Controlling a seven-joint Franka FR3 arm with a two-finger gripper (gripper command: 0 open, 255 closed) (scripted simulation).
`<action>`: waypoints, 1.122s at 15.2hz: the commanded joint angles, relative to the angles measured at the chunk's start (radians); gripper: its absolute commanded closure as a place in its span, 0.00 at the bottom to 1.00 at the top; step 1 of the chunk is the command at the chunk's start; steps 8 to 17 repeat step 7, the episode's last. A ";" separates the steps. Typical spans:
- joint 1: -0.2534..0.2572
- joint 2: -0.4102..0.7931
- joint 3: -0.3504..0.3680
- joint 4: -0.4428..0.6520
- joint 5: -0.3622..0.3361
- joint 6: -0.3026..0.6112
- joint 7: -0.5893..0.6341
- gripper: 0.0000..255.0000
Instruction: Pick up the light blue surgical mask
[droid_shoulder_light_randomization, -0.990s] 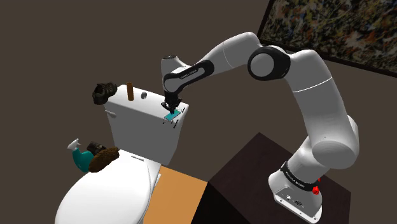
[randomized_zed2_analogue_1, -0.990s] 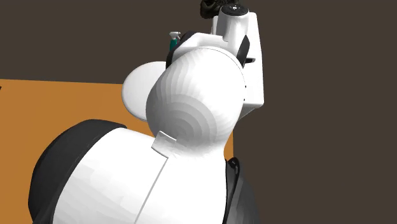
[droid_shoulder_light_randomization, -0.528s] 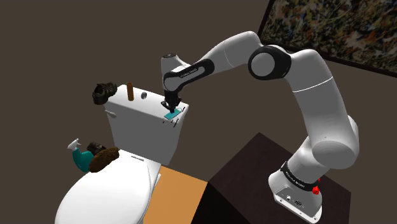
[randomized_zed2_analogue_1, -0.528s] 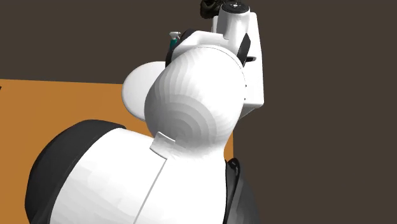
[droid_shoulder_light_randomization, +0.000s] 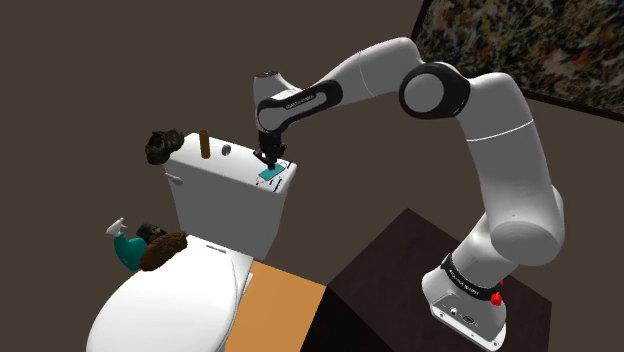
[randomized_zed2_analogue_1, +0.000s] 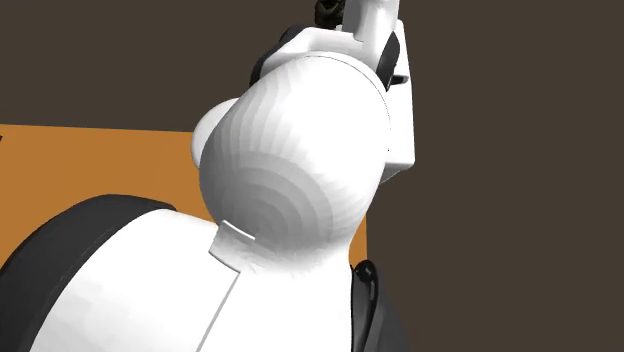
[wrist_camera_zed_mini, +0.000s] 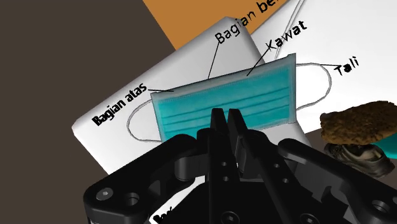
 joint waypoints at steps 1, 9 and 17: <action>-0.002 -0.017 0.002 0.000 0.003 -0.017 -0.003 1.00; -0.004 -0.049 0.006 0.004 0.008 -0.053 -0.009 1.00; -0.004 -0.049 0.006 0.004 0.008 -0.053 -0.009 1.00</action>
